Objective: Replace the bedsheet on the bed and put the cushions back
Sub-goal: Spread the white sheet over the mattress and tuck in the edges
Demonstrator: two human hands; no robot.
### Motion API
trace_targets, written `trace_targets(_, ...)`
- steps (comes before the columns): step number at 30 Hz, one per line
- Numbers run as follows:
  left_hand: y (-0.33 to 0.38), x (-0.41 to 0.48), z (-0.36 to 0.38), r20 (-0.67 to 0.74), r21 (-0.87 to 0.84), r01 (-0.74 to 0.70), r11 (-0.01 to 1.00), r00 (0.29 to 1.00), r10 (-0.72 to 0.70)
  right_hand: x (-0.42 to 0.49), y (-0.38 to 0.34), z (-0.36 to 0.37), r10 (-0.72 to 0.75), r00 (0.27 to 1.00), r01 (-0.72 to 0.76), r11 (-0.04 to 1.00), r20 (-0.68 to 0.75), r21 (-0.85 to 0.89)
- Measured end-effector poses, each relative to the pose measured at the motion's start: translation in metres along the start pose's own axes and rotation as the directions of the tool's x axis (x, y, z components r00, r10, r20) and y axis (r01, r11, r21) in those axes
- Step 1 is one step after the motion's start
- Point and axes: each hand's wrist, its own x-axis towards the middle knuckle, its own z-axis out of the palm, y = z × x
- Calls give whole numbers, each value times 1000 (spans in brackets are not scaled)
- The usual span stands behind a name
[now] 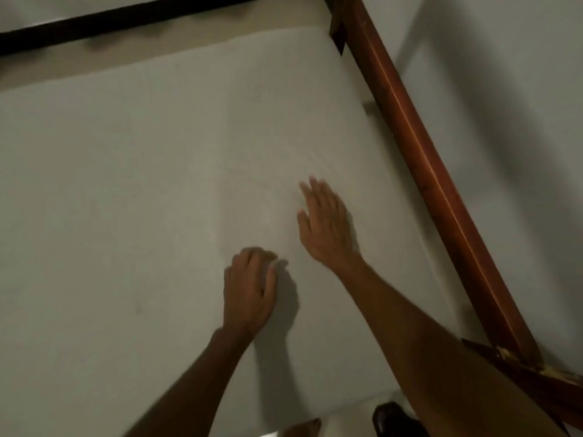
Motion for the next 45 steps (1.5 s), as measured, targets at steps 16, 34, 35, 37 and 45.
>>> trace_targets(16,-1,42,80,321,394,-158,905,947,25,66,150,-42,701,711,-703,710,50,49)
trace_targets(34,-37,110,57,166,387,-94,917,986,31,64,73,13,43,999,-36,925,11,-378)
trace_targets(35,-29,106,61,209,360,-140,922,976,66,68,93,0,137,990,-137,918,-26,-372)
trace_targets(37,-17,100,66,296,322,-281,904,937,185,77,123,-28,372,927,-372,900,-43,-226)
trace_targets(45,2,131,69,334,256,-326,910,913,233,114,62,-22,172,982,-152,963,74,-221)
